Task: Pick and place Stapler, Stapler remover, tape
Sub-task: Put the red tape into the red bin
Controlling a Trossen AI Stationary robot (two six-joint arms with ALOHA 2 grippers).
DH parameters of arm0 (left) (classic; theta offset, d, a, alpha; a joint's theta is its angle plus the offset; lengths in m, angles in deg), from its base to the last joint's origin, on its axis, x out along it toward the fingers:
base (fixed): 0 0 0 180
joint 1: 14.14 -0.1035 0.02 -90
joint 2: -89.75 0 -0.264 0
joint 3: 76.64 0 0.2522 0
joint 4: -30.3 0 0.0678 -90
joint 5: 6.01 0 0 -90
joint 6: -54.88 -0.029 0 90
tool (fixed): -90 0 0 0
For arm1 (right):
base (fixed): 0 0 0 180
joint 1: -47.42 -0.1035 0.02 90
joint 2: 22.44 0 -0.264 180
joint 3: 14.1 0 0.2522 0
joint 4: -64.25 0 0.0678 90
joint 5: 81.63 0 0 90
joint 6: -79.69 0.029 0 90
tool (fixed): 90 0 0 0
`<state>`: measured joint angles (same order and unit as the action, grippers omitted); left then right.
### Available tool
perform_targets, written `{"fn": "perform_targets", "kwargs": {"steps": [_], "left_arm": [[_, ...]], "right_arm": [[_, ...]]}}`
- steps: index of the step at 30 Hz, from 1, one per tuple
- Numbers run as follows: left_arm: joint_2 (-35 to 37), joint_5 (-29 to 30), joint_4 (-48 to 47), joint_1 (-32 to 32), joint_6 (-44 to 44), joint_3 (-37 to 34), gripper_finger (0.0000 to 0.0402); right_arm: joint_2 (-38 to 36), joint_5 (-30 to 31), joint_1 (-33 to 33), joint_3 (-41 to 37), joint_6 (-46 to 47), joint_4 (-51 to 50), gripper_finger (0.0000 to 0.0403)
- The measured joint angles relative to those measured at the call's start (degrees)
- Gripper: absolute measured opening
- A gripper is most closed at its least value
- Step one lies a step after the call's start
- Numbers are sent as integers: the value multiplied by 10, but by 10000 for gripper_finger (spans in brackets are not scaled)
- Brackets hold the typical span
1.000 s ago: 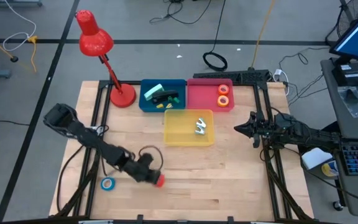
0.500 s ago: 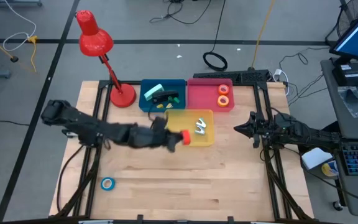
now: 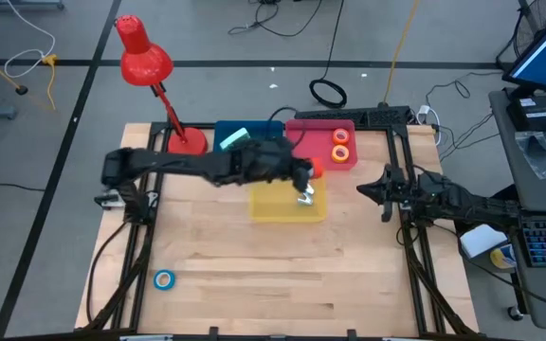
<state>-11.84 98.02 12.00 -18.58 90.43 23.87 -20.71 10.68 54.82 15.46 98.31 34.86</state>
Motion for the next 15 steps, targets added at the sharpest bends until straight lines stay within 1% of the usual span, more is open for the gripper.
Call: {"fn": "perform_targets", "kwargs": {"steps": [4,8,11,15], "left_arm": [[-45,-60,0,-33,-29,41,39],[-74,-117,1,-57,-47,68,44],[-82,-146,0,-72,-58,76,42],[-81,-155,-2,-82,-82,76,40]], "right_arm": [[17,23,0,0,-34,57,0],[59,40,0,0,-61,120,7],[101,52,1,0,-76,176,28],[160,54,4,0,-86,261,75]]}}
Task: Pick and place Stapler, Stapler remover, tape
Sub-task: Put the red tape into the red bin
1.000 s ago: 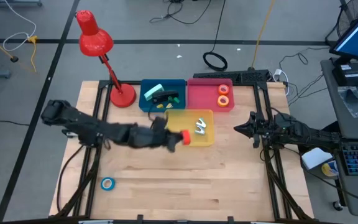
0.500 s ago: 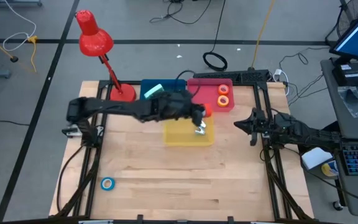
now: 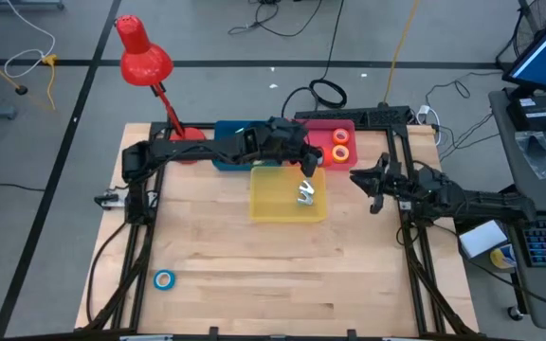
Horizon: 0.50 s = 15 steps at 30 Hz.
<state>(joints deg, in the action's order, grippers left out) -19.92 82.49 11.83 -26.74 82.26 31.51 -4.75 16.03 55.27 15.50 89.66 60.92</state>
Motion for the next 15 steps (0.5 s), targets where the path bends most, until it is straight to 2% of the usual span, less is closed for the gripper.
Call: {"fn": "perform_targets", "kwargs": {"steps": [8,11,15], "left_arm": [[0,-12,2,-2,-38,0,40],[0,-15,2,-2,-42,0,41],[0,-17,2,-2,-37,0,48]], "right_arm": [[111,-3,16,0,45,171,180],[146,-5,22,0,76,202,206],[189,-50,32,0,115,270,228]]}}
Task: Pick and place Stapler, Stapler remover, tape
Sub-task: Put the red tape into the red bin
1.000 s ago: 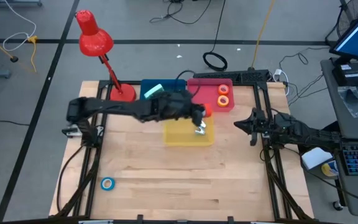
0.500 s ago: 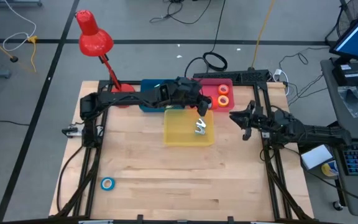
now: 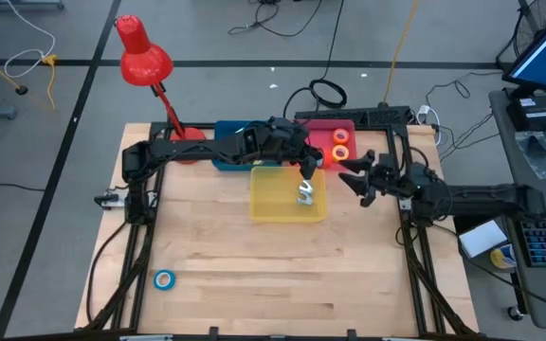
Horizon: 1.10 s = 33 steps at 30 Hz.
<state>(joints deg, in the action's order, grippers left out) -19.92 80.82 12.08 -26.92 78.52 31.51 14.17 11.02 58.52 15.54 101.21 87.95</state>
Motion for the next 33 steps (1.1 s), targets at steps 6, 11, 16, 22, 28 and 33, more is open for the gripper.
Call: {"fn": "perform_targets", "kwargs": {"steps": [6,11,16,22,28,33], "left_arm": [[0,0,1,5,-5,0,40],[0,-8,0,5,0,0,49],[0,-13,2,5,-5,0,41],[0,-16,-7,5,-5,0,50],[1,-18,-20,4,-16,0,49],[1,-17,-24,3,-37,0,54]], "right_arm": [[50,-25,22,9,29,43,232],[91,-76,36,49,33,43,232],[129,-89,51,79,35,26,231],[159,-121,62,97,48,25,218],[162,-135,72,104,49,22,144],[161,-142,78,104,45,25,52]]}}
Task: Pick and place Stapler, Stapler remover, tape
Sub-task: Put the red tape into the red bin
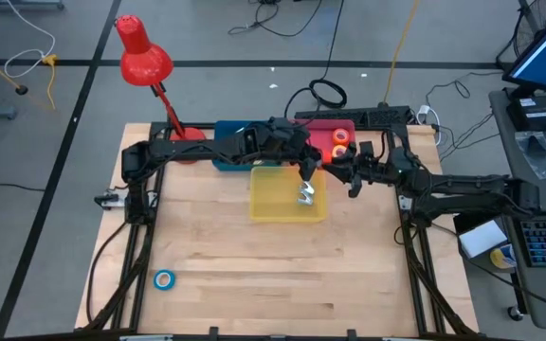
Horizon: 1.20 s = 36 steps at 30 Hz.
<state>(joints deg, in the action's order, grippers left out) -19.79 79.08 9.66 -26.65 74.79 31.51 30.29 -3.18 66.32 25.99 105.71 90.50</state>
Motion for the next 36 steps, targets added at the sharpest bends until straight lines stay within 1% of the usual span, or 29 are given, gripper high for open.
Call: {"fn": "perform_targets", "kwargs": {"steps": [1,2,6,11,16,18,20,22,23,25,28,32,36], "left_arm": [[0,-2,0,-1,-6,0,60],[0,-3,-1,-1,-11,0,67],[0,-25,-6,-6,-45,0,98],[1,-48,-36,-17,-51,0,151],[17,-62,-160,-31,-52,0,207],[23,-59,-233,-32,-52,-2,224],[24,-47,-272,-33,-48,1,236],[24,-42,-325,-34,-44,-2,245],[24,-41,-334,-32,-44,-4,248],[24,-36,-329,-25,-44,-15,252],[24,-12,-335,-10,-42,-26,254],[24,19,-329,12,-52,-26,255],[26,56,-324,38,-44,-26,255]], "right_arm": [[0,-4,1,1,-6,0,35],[0,-4,1,1,-14,0,31],[0,8,2,1,-31,-4,31],[0,12,19,1,-47,-11,31],[-2,82,60,2,-61,-43,31],[6,82,81,6,-62,-73,31],[15,73,104,20,-62,-120,31],[39,74,120,52,-73,-169,31],[51,74,127,67,-81,-199,31],[84,71,140,101,-101,-268,31],[143,71,157,163,-133,-345,31],[230,72,179,236,-178,-436,31],[304,72,200,294,-216,-499,31]]}}
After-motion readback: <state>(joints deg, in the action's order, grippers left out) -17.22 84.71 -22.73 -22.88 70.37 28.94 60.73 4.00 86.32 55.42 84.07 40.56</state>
